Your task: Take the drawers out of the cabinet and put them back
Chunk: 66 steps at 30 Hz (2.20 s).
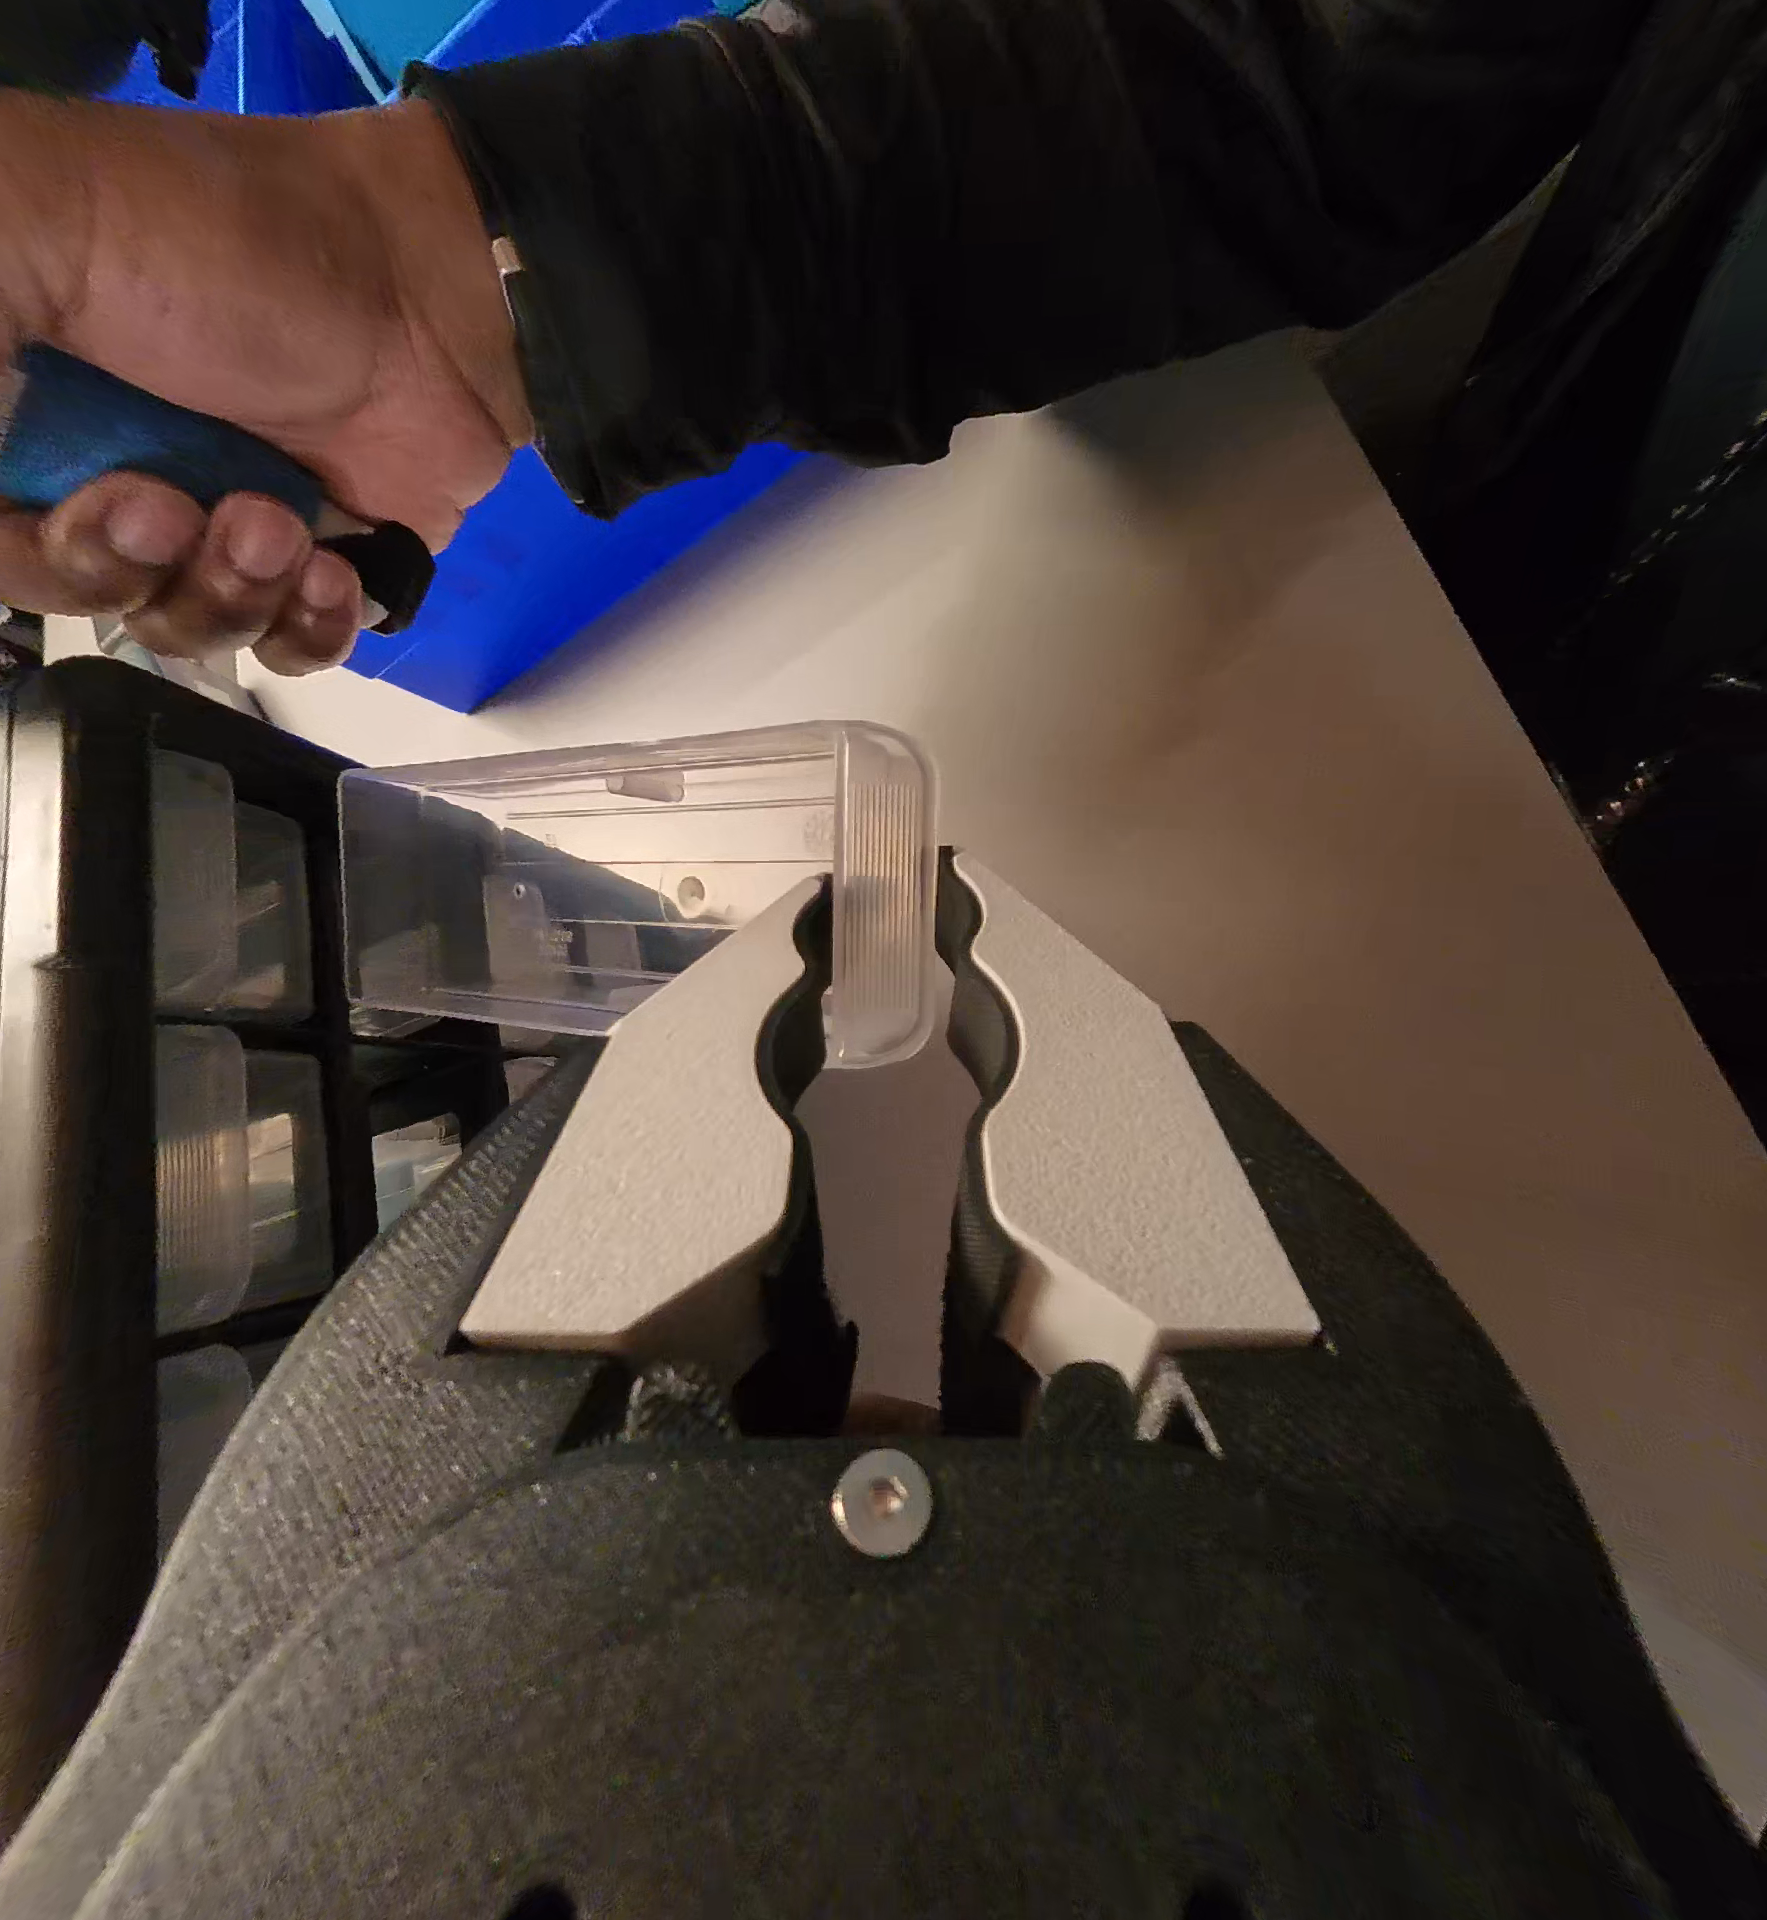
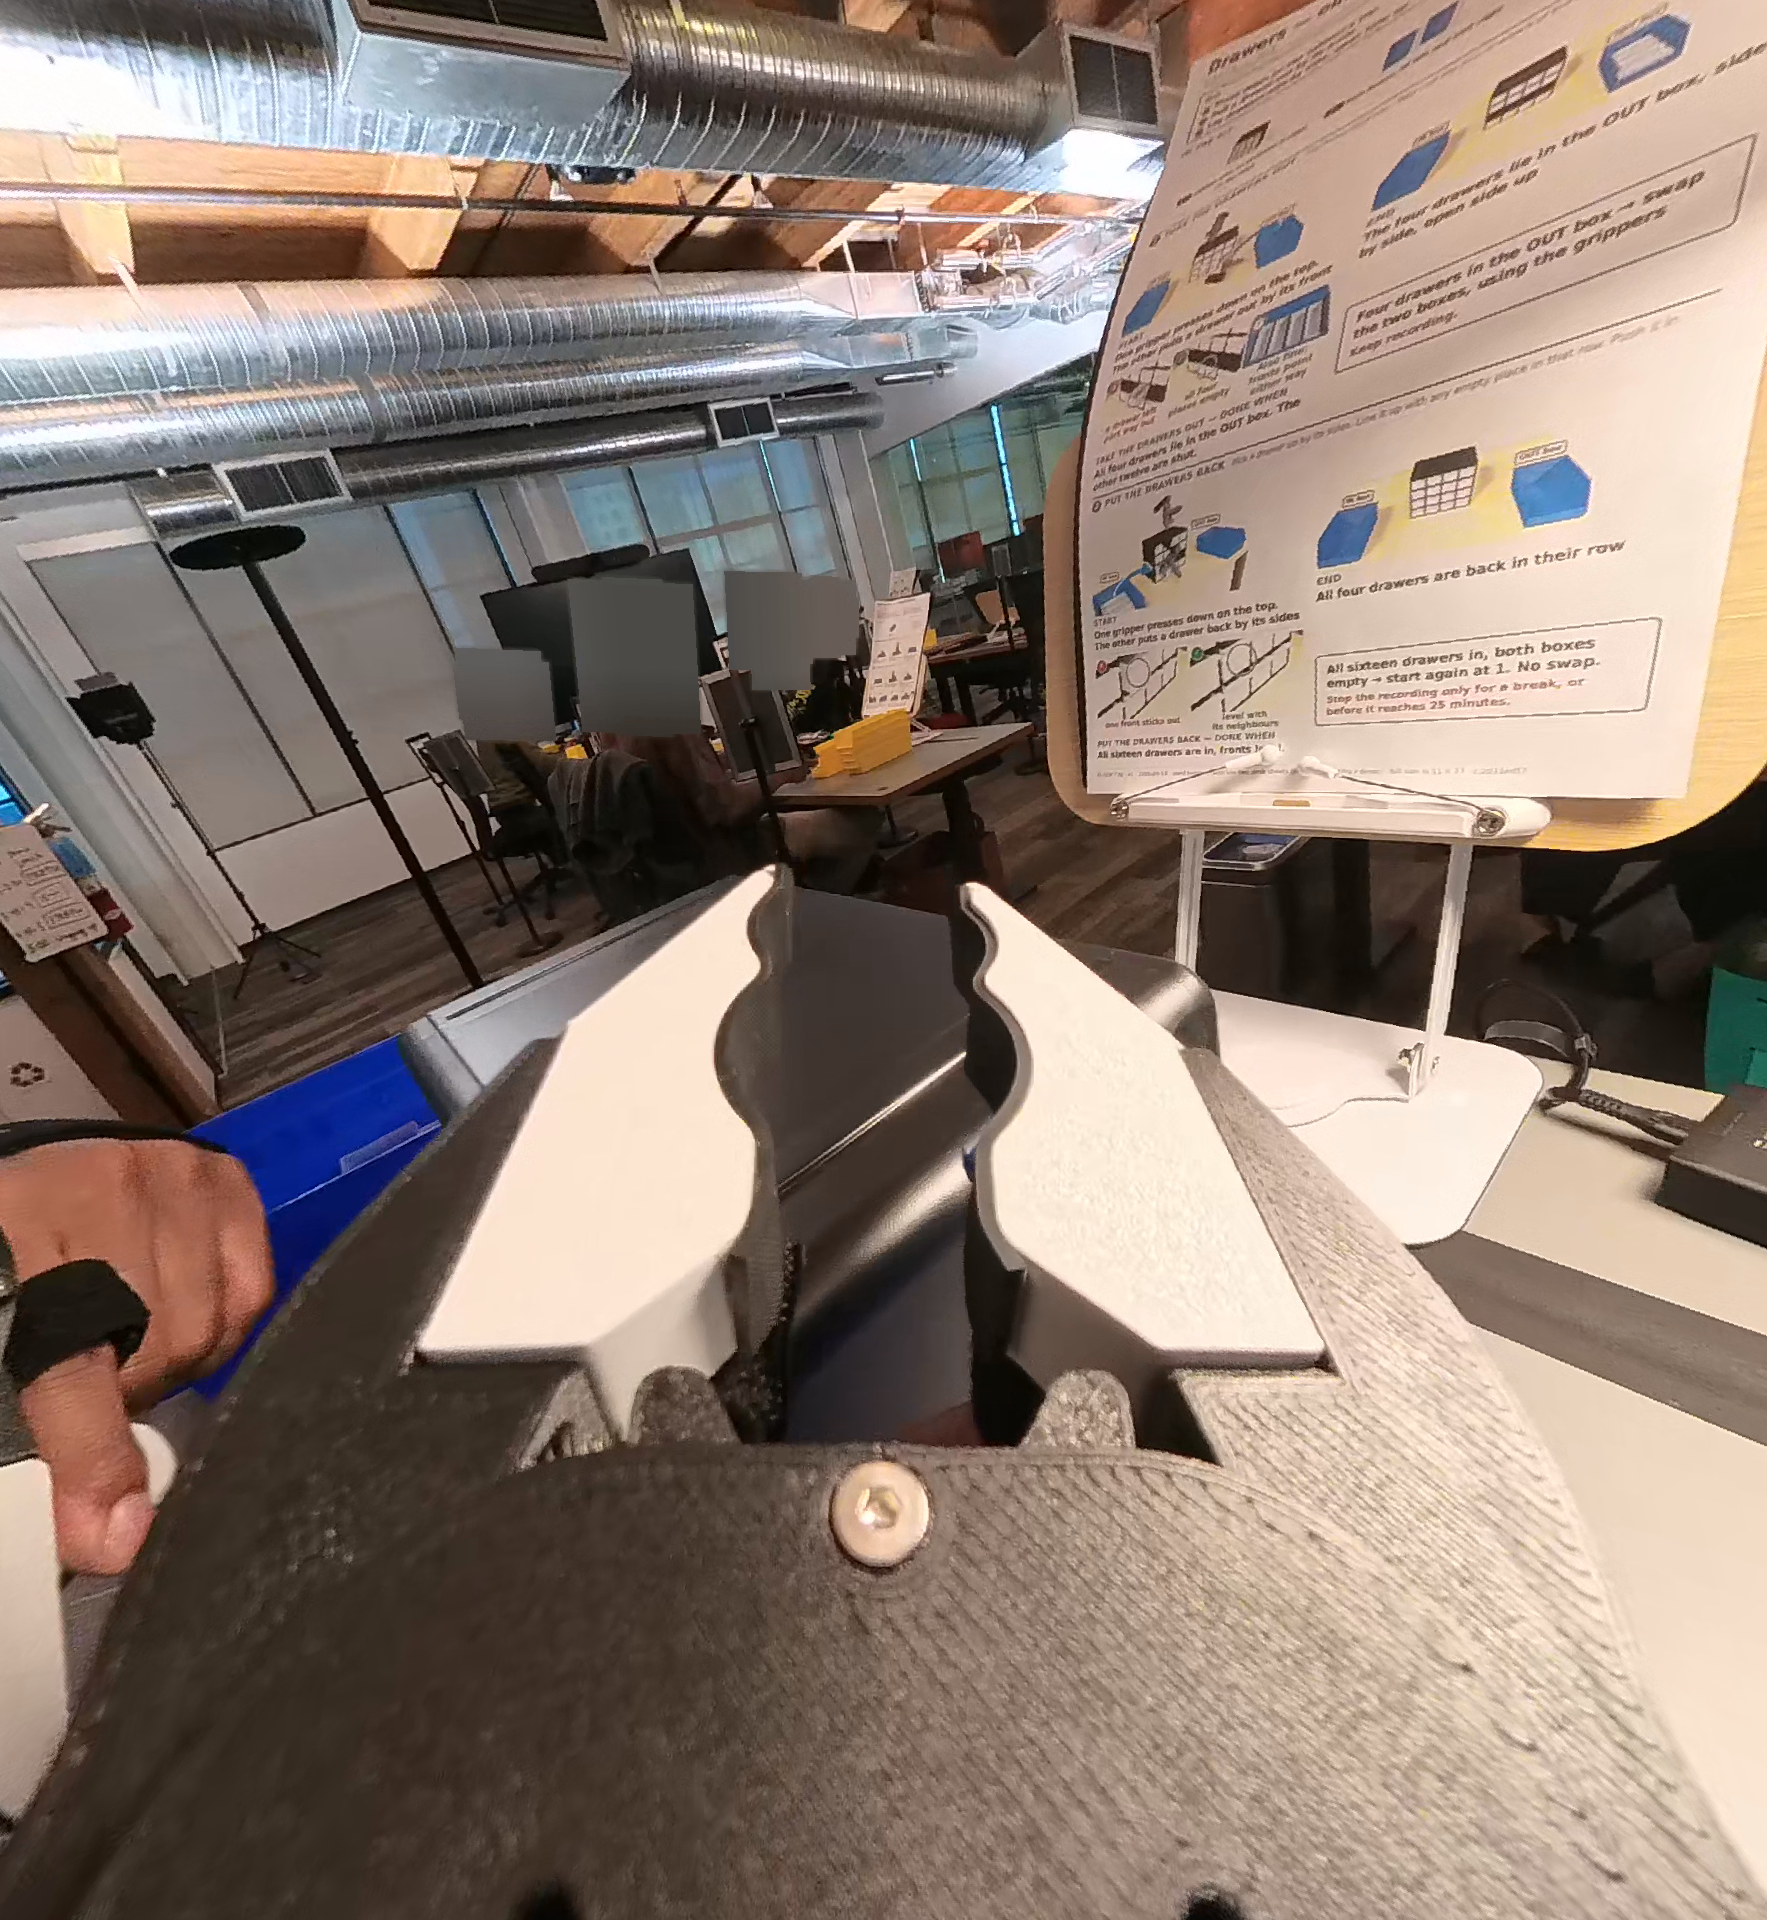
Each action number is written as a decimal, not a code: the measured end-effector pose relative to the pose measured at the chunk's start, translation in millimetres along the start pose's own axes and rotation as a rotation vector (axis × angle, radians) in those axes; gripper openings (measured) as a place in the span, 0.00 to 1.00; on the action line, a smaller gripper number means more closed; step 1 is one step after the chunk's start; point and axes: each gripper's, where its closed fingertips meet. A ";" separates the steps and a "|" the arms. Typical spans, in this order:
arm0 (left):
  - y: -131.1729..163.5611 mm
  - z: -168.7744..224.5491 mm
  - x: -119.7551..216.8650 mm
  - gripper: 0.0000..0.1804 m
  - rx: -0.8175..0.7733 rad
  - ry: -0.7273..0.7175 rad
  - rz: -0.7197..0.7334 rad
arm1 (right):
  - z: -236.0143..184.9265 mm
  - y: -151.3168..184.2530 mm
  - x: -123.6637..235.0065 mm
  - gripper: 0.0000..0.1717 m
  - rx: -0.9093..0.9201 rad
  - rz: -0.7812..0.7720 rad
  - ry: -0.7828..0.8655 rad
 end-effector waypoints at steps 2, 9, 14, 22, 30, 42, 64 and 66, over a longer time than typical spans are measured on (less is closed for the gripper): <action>-0.4 1.1 -1.7 0.10 0.013 0.000 -0.008 | 3.0 0.0 0.6 0.19 0.004 -0.006 0.010; -0.1 1.9 -3.5 0.10 0.079 0.000 -0.026 | 13.5 9.7 2.9 0.19 0.010 -0.082 0.052; -1.7 -0.8 -6.2 0.10 0.120 -0.013 -0.028 | 17.3 16.9 3.7 0.19 0.006 -0.124 0.070; -5.3 -8.5 -13.8 0.10 0.169 -0.036 -0.042 | 22.1 24.5 6.6 0.20 -0.009 -0.185 0.097; -10.0 -16.2 -19.3 0.10 0.185 -0.060 -0.059 | 22.9 27.7 7.6 0.19 -0.029 -0.209 0.107; -12.2 -30.6 -29.2 0.10 0.143 -0.101 -0.066 | 22.8 28.4 7.3 0.19 -0.040 -0.209 0.103; 47.5 -90.1 -35.5 0.20 0.187 -0.438 -0.250 | 20.9 27.8 7.0 0.18 -0.047 -0.206 0.089; 43.7 -84.5 -31.8 0.20 0.174 -0.410 -0.241 | 20.9 28.0 6.8 0.18 -0.050 -0.206 0.087</action>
Point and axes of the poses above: each gripper's, where its closed fingertips meet, x back along the fingers, y out of its underside, z = x × y across the jaws, and after that the axes turned 14 degrees about z, right-handed
